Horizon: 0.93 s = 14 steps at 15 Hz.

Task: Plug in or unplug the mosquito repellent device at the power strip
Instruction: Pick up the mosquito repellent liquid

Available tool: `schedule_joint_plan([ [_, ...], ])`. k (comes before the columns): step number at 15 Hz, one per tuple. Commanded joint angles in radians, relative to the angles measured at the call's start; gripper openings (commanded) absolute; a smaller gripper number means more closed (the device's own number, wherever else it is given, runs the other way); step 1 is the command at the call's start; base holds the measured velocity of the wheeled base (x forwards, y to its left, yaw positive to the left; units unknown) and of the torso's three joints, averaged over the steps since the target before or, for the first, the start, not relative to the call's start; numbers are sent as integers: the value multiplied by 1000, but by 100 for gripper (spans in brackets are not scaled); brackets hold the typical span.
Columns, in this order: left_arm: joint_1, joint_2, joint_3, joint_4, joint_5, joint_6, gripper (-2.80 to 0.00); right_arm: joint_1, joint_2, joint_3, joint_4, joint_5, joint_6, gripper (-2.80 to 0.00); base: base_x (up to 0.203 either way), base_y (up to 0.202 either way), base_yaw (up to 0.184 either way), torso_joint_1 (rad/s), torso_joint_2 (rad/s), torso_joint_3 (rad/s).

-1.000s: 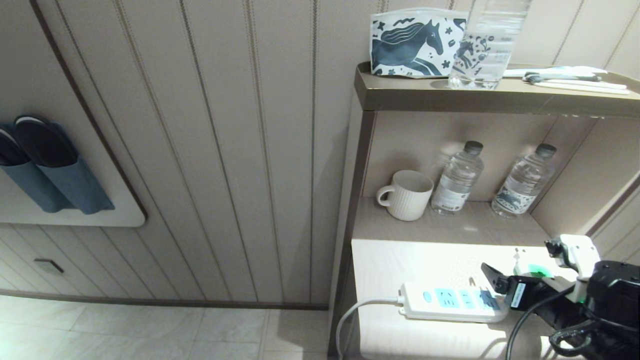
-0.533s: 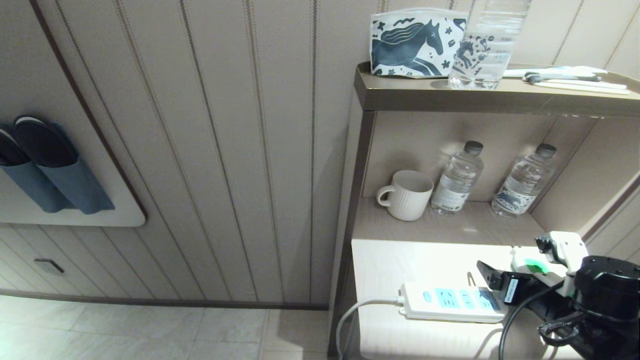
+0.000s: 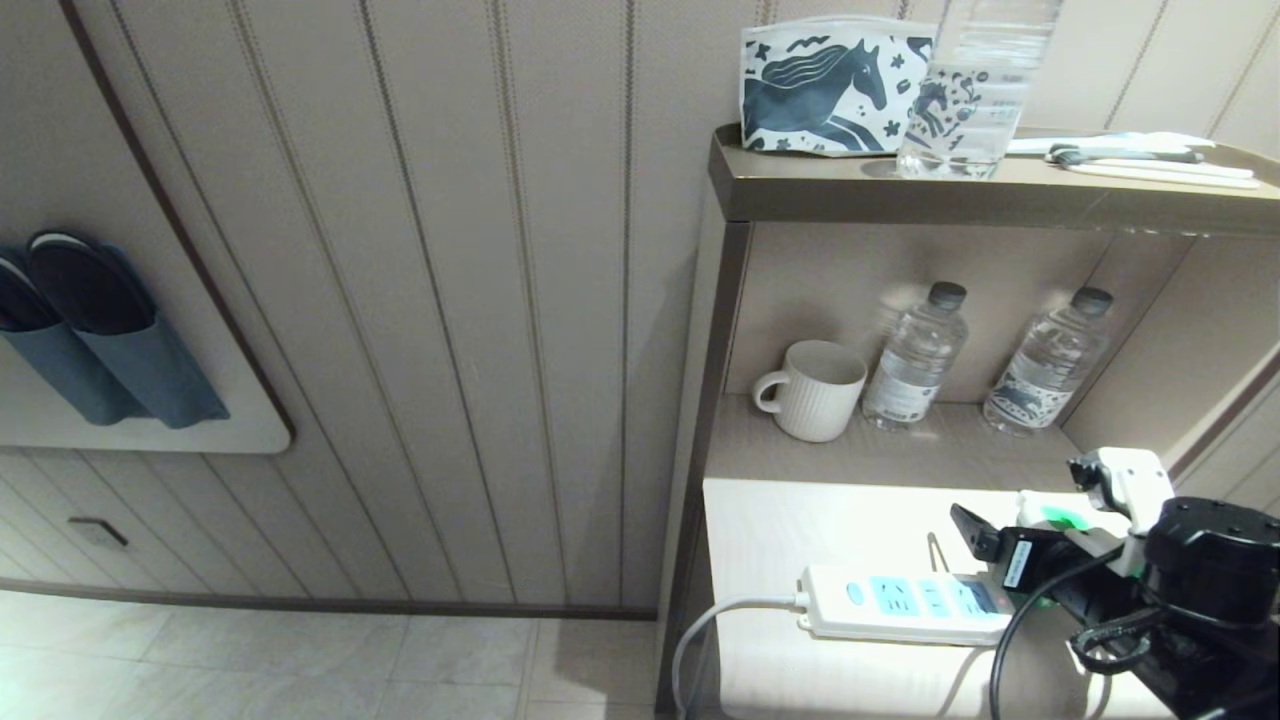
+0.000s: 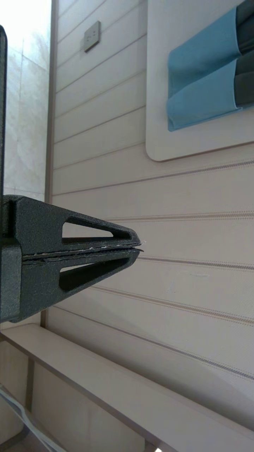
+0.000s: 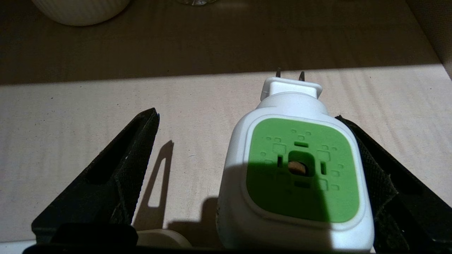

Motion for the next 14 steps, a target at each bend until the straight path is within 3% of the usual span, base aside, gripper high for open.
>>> schedule_joint_plan([
  [1, 0, 0, 0, -1, 0, 0, -280, 1, -22, 8, -47, -1, -1, 0, 0, 0, 0, 0, 0, 0],
  [14, 0, 0, 0, -1, 0, 0, -280, 2, -20, 19, -47, 3, 1, 0, 0, 0, 0, 0, 0, 0],
])
